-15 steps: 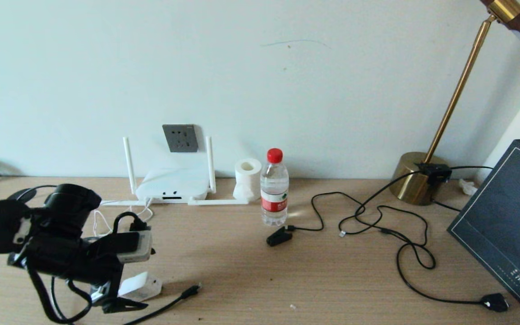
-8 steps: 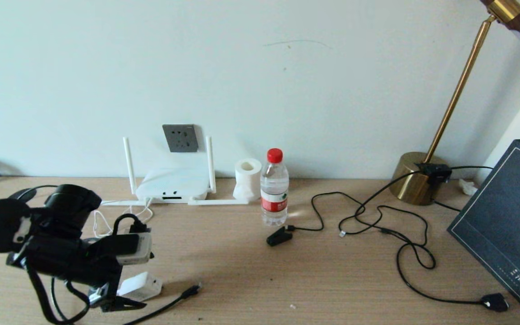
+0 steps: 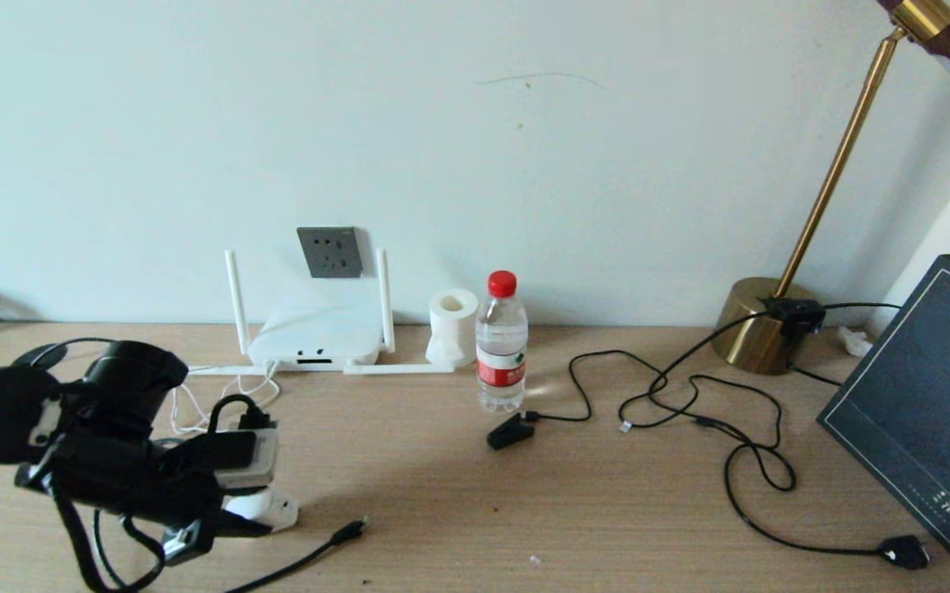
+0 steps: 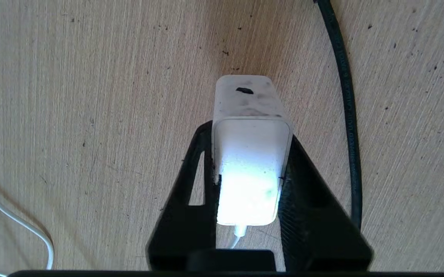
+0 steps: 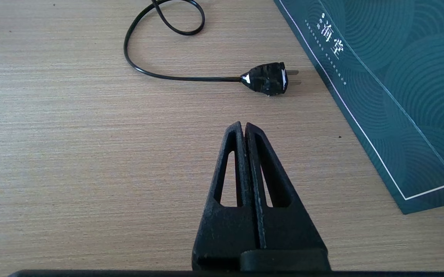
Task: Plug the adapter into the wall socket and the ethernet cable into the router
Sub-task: Pick up plug, then align plug and socket
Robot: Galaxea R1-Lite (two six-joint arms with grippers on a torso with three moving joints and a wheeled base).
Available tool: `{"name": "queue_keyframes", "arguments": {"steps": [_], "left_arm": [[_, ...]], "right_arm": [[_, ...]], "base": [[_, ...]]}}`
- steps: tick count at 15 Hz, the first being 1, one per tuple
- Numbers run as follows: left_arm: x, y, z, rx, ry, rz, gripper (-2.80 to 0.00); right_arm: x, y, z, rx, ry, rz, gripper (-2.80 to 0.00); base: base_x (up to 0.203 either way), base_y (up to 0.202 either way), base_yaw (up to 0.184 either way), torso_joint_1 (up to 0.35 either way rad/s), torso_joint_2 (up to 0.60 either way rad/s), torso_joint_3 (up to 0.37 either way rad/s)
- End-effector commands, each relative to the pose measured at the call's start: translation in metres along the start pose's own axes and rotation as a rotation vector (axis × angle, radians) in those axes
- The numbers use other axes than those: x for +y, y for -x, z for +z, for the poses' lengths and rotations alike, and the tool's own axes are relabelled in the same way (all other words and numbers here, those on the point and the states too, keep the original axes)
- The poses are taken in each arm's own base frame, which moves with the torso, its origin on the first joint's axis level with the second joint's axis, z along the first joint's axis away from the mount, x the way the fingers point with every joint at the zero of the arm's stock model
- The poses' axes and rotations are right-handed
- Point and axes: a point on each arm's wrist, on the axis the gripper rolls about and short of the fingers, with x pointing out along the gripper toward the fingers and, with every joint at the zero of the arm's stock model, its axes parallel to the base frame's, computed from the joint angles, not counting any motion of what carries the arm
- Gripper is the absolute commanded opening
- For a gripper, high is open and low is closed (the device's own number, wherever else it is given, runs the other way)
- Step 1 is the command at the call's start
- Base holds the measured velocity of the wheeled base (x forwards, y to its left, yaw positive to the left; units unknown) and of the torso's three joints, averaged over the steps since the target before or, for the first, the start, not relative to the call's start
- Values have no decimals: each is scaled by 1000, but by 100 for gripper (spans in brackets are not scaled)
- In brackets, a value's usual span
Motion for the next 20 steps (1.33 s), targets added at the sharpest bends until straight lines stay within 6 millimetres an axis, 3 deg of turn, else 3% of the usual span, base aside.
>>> {"name": "queue_keyframes", "arguments": {"steps": [1,6,9,12,17,20], "left_arm": [[-1,-2,-1,-5,4,-16,-280],[-13,17,8,-226,186,-41,-280],[-10,47,-8,-293,351,53,-280],[-19,71,-16,-362,389,123,-280],[-45,93,1,-500,414,69,-280],[-52,114,21,-555,709,1,-280]], "right_arm": [[0,0,0,1,1,0,-280],[0,0,0,0,1,0,-280],[0,0,0,1,1,0,-280],[0,0,0,1,1,0,-280],[0,0,0,1,1,0,-280],[0,0,0,1,1,0,-280]], "base": [[0,0,0,0,0,0],[0,0,0,0,0,0],[0,0,0,0,0,0],[0,0,0,0,0,0],[0,0,0,0,0,0],[0,0,0,0,0,0]]}}
